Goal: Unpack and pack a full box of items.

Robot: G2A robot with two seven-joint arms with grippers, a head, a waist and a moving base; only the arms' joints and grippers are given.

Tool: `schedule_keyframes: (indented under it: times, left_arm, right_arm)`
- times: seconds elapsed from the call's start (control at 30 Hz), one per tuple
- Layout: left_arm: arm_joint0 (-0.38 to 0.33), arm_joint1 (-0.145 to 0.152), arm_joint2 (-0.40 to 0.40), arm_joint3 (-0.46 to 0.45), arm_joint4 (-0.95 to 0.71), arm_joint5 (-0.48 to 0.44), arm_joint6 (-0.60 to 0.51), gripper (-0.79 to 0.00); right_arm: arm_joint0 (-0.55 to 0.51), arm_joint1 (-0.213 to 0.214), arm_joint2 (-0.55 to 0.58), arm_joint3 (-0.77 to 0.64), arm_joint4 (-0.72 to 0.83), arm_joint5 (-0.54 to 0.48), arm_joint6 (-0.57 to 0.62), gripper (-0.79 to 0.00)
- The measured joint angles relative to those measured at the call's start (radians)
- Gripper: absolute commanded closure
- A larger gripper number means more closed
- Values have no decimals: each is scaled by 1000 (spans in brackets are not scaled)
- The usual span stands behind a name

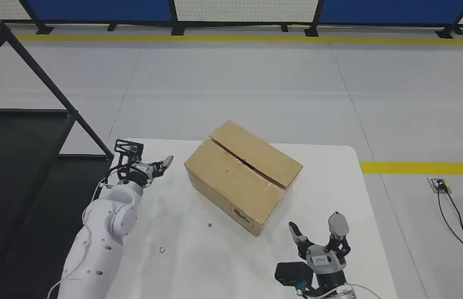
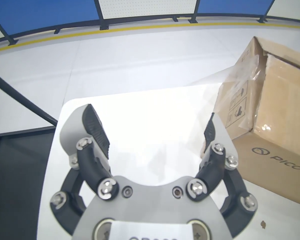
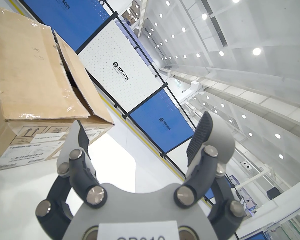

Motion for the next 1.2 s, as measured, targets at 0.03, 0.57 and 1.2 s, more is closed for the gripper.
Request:
schedule_keyframes:
  times: [0.03,0.57,1.2]
  left_arm:
    - [-16,-3,15,22,6,-4,4,-785]
    - [-150,-33,146,233,70,-35,81,-785]
    - [-33,-13,120,71,96,-103,100,-785]
  right_arm:
    - [-8,0,4,-1,3,2,-6,-785]
    - [-78,3,51,-19,12,4,-26,-785]
    - [-33,-2,34,-5,2,-68,-20,-785]
